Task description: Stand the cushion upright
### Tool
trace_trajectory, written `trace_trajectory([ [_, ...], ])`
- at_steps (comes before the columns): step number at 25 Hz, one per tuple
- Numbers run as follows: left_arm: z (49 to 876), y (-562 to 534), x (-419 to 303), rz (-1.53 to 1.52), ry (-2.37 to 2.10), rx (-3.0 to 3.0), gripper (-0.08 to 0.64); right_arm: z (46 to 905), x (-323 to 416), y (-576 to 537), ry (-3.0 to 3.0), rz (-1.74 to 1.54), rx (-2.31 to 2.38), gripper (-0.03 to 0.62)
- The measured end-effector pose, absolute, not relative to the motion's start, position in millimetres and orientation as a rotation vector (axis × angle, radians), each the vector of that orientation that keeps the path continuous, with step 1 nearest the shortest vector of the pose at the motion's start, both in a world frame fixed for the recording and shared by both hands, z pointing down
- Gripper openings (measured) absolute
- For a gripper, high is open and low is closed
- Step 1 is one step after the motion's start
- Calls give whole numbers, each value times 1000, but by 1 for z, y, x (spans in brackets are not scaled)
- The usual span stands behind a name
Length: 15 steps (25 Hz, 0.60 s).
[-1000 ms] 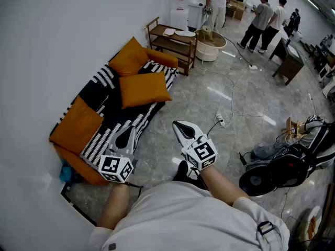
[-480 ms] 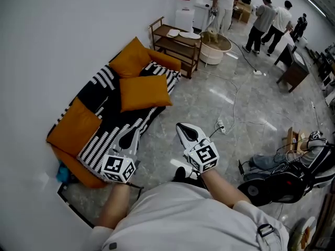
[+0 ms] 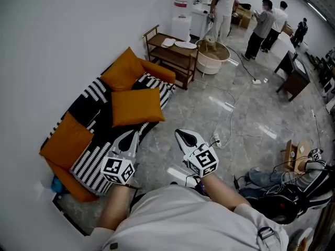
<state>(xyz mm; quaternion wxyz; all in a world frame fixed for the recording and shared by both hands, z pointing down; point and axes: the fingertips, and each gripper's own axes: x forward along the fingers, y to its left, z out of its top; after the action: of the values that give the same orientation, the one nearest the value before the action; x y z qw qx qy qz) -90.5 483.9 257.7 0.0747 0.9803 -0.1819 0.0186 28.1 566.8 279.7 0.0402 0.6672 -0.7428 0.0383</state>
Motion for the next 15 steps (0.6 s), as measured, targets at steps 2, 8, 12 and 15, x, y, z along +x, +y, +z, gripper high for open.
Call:
trace_trajectory([
  [2, 259, 477, -75, 54, -561, 2936, 3, 282, 43, 561, -2289, 122, 2018, 11],
  [8, 270, 459, -45, 90, -553, 2897, 3, 294, 81, 532, -2286, 188, 2024, 11],
  [12, 275, 433, -33, 93, -546, 2898, 3, 299, 92, 507, -2279, 205, 2027, 11],
  [15, 281, 407, -22, 94, -512, 2900, 3, 304, 101, 484, -2253, 220, 2050, 11],
])
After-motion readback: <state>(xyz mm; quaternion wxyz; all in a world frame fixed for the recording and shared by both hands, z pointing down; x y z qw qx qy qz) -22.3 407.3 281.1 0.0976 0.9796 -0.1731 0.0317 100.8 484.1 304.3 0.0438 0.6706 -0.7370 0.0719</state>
